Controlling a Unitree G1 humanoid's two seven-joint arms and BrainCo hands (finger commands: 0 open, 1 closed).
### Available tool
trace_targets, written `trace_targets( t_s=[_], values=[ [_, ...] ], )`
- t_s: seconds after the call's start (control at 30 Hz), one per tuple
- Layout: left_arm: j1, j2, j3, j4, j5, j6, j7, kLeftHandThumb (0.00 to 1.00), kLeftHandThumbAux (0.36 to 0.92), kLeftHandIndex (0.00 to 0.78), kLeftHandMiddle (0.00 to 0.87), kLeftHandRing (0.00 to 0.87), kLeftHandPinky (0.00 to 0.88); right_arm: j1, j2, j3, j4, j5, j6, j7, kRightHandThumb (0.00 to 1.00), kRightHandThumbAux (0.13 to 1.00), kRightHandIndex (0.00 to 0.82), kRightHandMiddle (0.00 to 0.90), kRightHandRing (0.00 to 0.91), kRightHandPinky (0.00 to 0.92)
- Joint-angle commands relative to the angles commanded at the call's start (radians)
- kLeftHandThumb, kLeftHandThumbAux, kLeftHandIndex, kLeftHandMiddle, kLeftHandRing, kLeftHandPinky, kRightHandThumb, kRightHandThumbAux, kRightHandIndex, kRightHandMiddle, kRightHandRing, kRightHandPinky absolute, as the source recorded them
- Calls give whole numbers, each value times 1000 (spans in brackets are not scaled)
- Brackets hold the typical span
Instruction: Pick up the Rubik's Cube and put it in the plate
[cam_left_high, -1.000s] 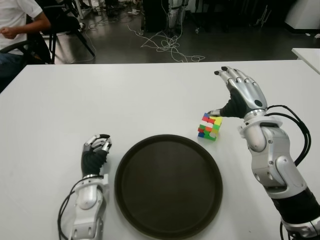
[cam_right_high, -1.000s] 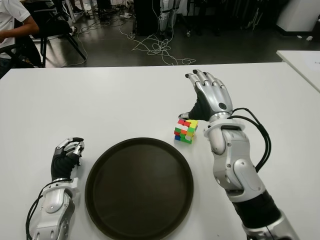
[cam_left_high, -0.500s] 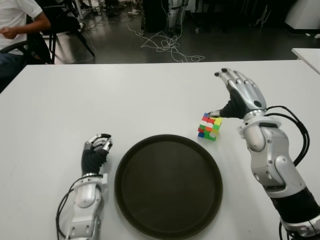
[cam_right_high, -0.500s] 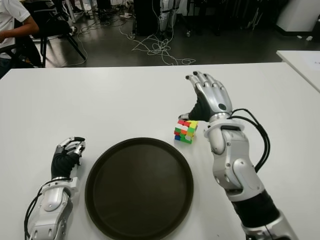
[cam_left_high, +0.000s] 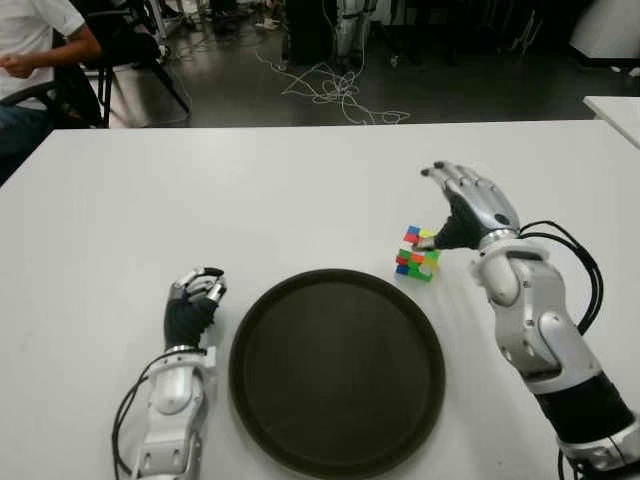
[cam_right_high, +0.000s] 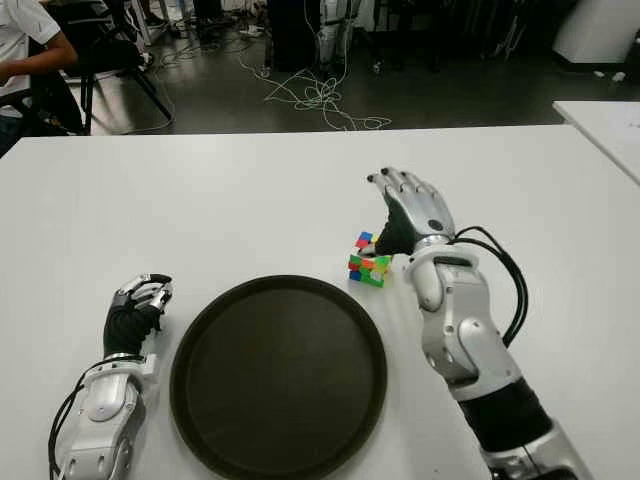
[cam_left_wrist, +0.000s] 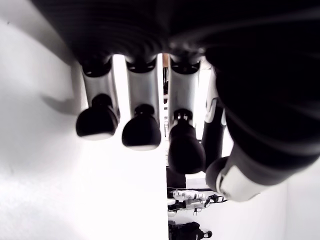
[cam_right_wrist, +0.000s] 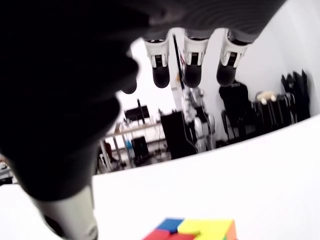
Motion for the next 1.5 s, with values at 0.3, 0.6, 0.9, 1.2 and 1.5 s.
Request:
trace_targets(
  t_s=[0.3,0.6,0.9,1.2,1.5],
  values=[
    [2,2,-2,-4,6,3,2,711,705,444,808,821,809,-9,1,-1,40,6,-25,-16,0,800,52,55,72,81],
    [4,4,-7,-12,13,9,1,711,705,444,808,818,810,-19,2,-3,73,5,-37,-25,0,784,54,56,75,88],
    [7,0,-9,-26,31,27,19,711,704,444,815,831,829,-30,2,-3,93,10,-40,-25,0,816,51,50,62,70],
    [6,1,-8,-22,19,26,11,712,704,444,811,824,812,-42,3,-8,129,21,-69,-59,0,822,60,64,78,80],
    [9,1,-10,-27,21,27,8,711,704,444,812,823,819,-61,-1,-5,172,34,-94,-79,0,832,64,57,79,90]
  ],
)
